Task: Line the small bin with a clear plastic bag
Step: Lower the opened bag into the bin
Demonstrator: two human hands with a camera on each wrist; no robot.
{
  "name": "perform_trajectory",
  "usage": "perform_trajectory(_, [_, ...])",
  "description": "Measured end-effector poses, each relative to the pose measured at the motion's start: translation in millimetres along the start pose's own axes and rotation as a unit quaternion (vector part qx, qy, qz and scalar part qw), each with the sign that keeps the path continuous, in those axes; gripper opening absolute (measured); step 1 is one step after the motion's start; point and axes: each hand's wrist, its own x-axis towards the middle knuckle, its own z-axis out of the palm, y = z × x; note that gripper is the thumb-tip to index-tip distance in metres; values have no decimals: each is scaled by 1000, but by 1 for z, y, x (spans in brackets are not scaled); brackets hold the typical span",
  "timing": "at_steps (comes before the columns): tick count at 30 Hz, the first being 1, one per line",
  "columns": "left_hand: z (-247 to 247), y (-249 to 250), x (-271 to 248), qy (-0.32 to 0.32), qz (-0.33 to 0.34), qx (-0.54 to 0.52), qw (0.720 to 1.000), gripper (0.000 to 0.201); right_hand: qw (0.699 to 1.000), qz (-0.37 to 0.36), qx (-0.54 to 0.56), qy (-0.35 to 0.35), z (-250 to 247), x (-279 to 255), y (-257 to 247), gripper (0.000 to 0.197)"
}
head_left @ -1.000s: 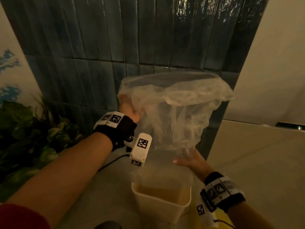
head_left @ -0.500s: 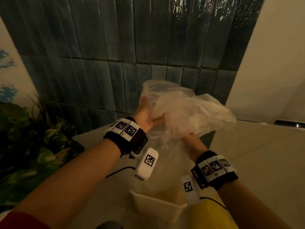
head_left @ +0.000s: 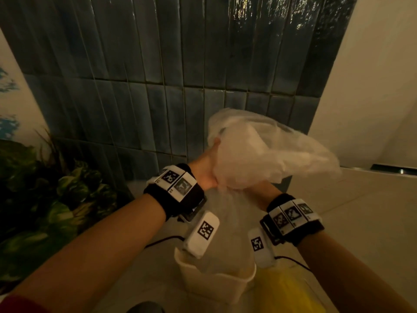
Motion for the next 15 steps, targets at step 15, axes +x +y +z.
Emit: perform_trajectory(15, [-67,42,-12,149,133,-128,971,58,970,151,-183,46,-9,13,58,57])
